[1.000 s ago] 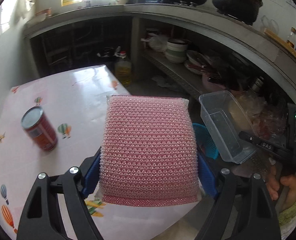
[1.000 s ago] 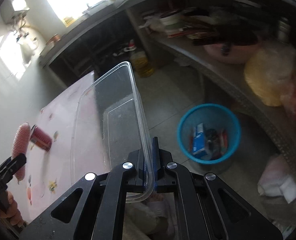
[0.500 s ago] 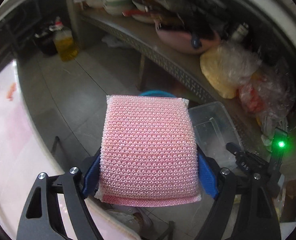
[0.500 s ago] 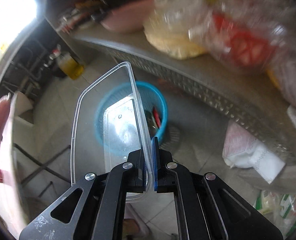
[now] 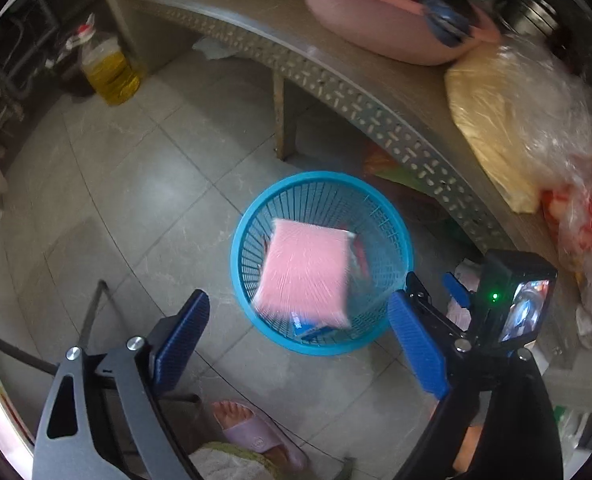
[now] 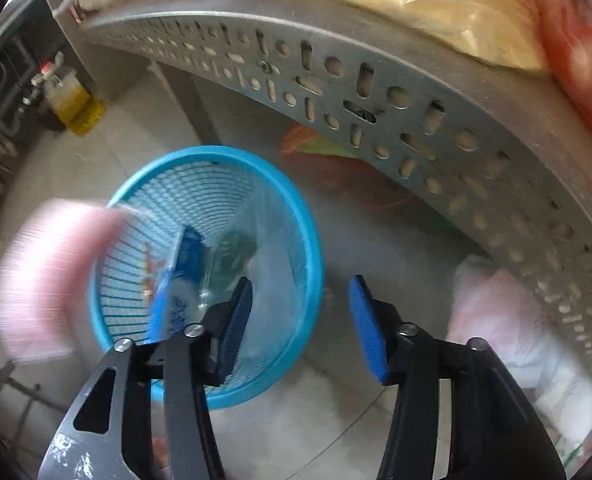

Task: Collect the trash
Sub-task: 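Carry the sponge and container to the blue basket and open both tools, then move both open tools back toward the table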

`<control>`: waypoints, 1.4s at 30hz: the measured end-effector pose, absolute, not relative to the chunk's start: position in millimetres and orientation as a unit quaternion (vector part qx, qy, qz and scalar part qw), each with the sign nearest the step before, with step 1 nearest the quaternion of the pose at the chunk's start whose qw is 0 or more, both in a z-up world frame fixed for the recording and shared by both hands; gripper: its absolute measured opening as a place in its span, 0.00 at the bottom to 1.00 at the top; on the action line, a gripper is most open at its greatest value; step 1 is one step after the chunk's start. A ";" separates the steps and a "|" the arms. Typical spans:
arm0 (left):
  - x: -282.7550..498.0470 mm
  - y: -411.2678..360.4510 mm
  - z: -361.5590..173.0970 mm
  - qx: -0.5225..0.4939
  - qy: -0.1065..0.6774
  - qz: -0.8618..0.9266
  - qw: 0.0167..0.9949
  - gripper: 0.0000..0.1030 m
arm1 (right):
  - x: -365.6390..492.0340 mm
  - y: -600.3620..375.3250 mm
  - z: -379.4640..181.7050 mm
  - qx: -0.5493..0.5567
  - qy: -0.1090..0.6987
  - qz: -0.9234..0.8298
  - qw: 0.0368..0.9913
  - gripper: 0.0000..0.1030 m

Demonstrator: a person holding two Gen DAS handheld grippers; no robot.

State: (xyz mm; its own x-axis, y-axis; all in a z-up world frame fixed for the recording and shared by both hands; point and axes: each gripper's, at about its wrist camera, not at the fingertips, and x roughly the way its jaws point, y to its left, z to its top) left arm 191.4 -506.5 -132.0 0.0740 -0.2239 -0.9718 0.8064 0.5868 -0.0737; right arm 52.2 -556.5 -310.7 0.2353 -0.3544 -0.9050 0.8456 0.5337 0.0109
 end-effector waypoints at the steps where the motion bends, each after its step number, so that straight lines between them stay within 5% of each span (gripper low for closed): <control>1: 193.6 -503.3 -131.0 0.253 0.570 -0.377 0.685 0.86 | 47.2 -554.5 -307.2 0.264 0.461 -0.406 0.744 0.48; 17: 177.1 -407.4 -31.1 0.200 0.502 -0.406 0.737 0.86 | -27.6 -502.1 -234.7 0.293 0.409 -0.370 0.781 0.63; 28: 164.2 -209.8 32.6 0.088 0.413 -0.347 0.837 0.86 | 0.5 -448.9 -153.0 0.265 0.371 -0.263 0.850 0.68; 42: 170.9 36.9 6.0 -0.040 0.414 -0.134 0.900 0.86 | 122.1 -282.3 -58.2 0.148 0.364 0.017 0.919 0.82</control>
